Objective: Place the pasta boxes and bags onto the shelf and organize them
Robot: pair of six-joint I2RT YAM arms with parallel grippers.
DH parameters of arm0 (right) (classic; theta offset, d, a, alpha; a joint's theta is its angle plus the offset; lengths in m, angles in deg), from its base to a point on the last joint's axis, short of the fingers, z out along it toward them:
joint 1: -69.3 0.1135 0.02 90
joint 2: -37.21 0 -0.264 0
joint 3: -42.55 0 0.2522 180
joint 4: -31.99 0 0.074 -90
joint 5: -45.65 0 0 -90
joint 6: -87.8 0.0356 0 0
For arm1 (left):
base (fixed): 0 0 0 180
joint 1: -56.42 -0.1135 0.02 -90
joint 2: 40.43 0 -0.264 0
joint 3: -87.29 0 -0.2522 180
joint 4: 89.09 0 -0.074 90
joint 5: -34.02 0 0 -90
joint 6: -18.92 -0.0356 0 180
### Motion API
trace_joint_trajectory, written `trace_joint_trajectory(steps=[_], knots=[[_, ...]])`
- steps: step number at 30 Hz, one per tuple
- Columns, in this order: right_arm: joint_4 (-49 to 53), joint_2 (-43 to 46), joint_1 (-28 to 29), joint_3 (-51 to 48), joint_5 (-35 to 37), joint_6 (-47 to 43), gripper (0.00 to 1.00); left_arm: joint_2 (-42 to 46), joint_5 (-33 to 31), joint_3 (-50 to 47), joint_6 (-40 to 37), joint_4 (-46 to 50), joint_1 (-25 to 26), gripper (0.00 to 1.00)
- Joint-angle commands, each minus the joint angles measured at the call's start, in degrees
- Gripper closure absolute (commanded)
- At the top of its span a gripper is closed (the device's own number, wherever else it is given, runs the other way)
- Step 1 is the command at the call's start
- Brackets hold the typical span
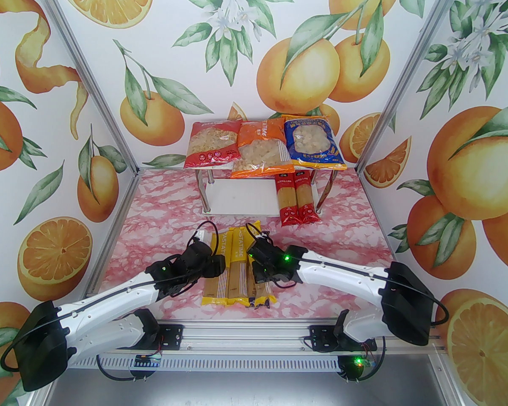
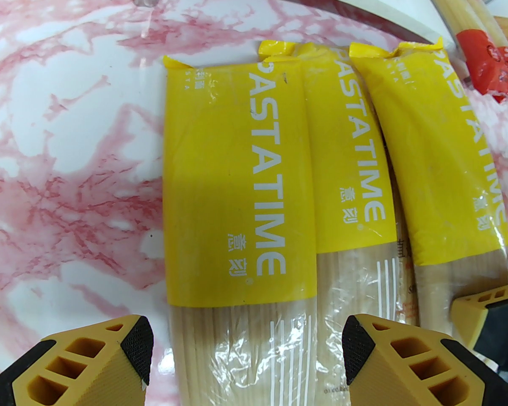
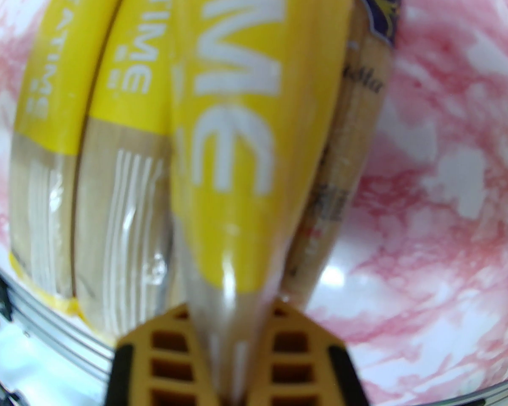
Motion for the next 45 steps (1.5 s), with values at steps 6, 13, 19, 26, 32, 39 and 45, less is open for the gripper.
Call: trace_joint_trajectory(steps=[6, 13, 19, 26, 32, 39, 45], knots=[[-6.1, 5.3, -1.9, 1.8, 3.5, -2.0, 1.0, 0.1, -0.2, 0.3, 0.2, -1.1, -0.3, 0.22], [-7.5, 4.9, -4.0, 3.2, 2.5, -3.2, 1.0, 0.1, -0.2, 1.3, 0.0, -0.3, -0.3, 0.23], [-7.8, 5.4, -4.7, 3.3, 3.0, -3.8, 1.0, 0.4, -1.3, 1.5, -0.2, -0.5, -0.3, 0.23], [-8.5, 6.2, -6.4, 2.9, 3.4, -4.1, 1.0, -1.2, -1.2, 2.9, -0.8, -1.0, -0.2, 0.23], [-10.0, 6.5, -7.8, 3.0, 3.6, -3.9, 1.0, -1.3, -1.5, 2.9, -0.8, -1.2, -0.3, 0.23], [-13.0, 5.9, -8.9, 3.6, 4.5, -3.4, 1.0, -1.7, -1.3, 3.4, -1.0, -1.1, -0.4, 0.23], [-15.7, 4.5, -10.3, 4.5, 6.2, -3.5, 1.0, -1.1, -1.6, 2.9, -1.0, -1.1, -0.4, 0.22]])
